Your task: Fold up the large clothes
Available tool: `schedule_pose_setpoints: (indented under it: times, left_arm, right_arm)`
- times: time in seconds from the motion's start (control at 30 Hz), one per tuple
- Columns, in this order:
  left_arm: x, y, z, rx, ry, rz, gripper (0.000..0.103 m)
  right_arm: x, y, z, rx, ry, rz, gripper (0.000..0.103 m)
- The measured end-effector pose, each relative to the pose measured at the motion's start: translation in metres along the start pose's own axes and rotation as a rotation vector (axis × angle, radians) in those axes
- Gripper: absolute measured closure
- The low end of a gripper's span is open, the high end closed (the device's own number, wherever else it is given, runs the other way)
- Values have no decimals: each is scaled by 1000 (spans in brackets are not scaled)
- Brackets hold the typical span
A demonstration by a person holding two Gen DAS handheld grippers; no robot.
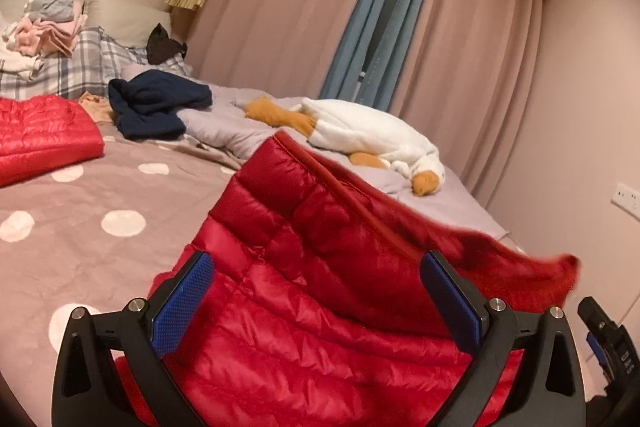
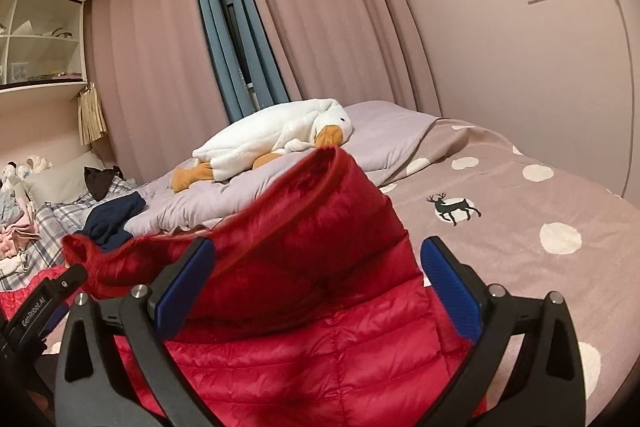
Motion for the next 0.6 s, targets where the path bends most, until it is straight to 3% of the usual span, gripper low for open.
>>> schedule_pose_setpoints:
  times: [0.6]
  left_arm:
    - [7, -7, -10, 71, 56, 11, 1]
  right_arm:
    - [3, -4, -6, 28, 35, 1, 1]
Point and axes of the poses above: each gripper's, at about its wrist camera, not at the fingertips, and x roughly the way its jaws point, y to its left, z to its top, the point moved 6 cm from there along x, roughly the way its jaws point, and after that the axes turned 4 degrees about y, right-handed, at the moved point
